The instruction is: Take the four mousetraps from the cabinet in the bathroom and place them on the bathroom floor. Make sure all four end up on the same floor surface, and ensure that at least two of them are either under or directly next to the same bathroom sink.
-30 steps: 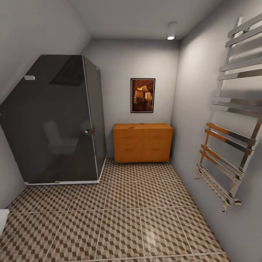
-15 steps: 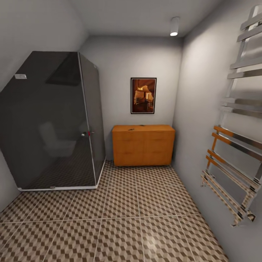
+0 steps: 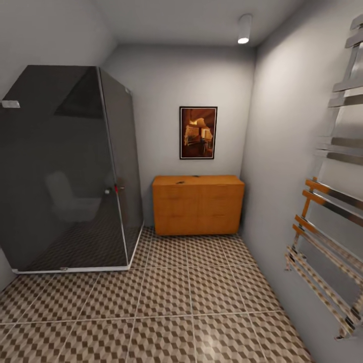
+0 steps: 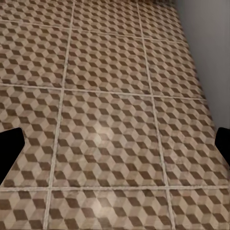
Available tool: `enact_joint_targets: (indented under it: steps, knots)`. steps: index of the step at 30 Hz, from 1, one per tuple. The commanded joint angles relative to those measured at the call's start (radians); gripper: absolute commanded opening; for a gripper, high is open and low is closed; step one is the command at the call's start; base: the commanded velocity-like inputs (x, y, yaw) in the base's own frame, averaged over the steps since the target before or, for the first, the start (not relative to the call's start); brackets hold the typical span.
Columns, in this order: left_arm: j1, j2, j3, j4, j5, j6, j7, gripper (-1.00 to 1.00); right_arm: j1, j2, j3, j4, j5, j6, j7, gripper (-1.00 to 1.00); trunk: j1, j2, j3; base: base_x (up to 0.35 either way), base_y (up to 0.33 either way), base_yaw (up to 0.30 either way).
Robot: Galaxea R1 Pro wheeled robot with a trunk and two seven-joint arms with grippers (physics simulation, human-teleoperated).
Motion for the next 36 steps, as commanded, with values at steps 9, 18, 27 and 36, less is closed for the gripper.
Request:
enact_joint_targets:
  steps: [9, 18, 27, 36]
  knots:
    - [-0.001, -0.002, -0.004, 0.003, -0.003, -0.004, 0.005, 1.00, -0.001, 0.001, 0.008, 0.004, 0.000, -0.004, -0.007, 1.00, 0.001, -0.001, 0.000, 0.313, -0.161, 0.000]
    - [-0.001, -0.002, -0.004, 0.003, -0.003, -0.004, 0.005, 1.00, -0.001, 0.001, 0.008, 0.004, 0.000, -0.004, -0.007, 1.00, 0.001, -0.001, 0.000, 0.303, -0.135, 0.000]
    - [-0.001, -0.002, -0.004, 0.004, -0.003, -0.004, 0.003, 1.00, -0.001, 0.001, 0.007, 0.004, 0.000, -0.005, -0.008, 1.00, 0.001, -0.001, 0.000, 0.161, -0.009, 0.000]
    - [-0.001, 0.000, -0.004, 0.003, -0.003, -0.003, -0.003, 1.00, -0.001, 0.001, 0.008, 0.004, 0.000, -0.005, -0.008, 1.00, 0.001, -0.001, 0.000, 0.041, 0.000, 0.000]
